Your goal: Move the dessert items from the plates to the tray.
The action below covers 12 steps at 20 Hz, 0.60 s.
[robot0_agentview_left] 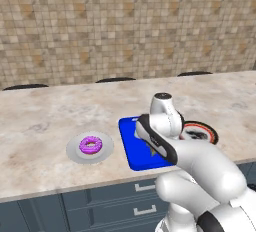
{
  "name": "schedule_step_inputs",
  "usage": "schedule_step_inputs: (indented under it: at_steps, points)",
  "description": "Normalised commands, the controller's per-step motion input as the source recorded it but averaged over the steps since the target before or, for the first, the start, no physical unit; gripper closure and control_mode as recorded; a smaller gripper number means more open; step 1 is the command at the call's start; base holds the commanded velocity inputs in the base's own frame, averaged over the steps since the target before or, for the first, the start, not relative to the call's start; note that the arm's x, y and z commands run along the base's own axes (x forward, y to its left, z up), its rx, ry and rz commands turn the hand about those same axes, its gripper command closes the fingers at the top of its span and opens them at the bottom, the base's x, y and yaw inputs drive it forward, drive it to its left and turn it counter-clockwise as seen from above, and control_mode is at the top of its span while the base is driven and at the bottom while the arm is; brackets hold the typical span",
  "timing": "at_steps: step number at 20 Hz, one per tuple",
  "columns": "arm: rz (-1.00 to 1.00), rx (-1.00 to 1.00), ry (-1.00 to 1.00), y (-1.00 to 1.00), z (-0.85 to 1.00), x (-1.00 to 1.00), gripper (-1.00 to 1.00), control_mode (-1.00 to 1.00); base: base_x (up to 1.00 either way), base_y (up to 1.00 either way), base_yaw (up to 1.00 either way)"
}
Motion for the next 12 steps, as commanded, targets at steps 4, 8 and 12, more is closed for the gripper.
schedule_step_inputs:
  at_steps: [4, 8, 12]
  points:
    - [0.10, 0.06, 0.00, 0.01, -0.12, 0.04, 1.00, -1.00, 0.00, 0.00, 0.00]
    - [0.07, 0.03, 0.00, 0.01, -0.14, 0.15, 1.00, -1.00, 0.00, 0.00, 0.00]
    - [0.04, 0.00, 0.00, 0.15, -0.16, 0.12, 1.00, -1.00, 0.00, 0.00, 0.00]
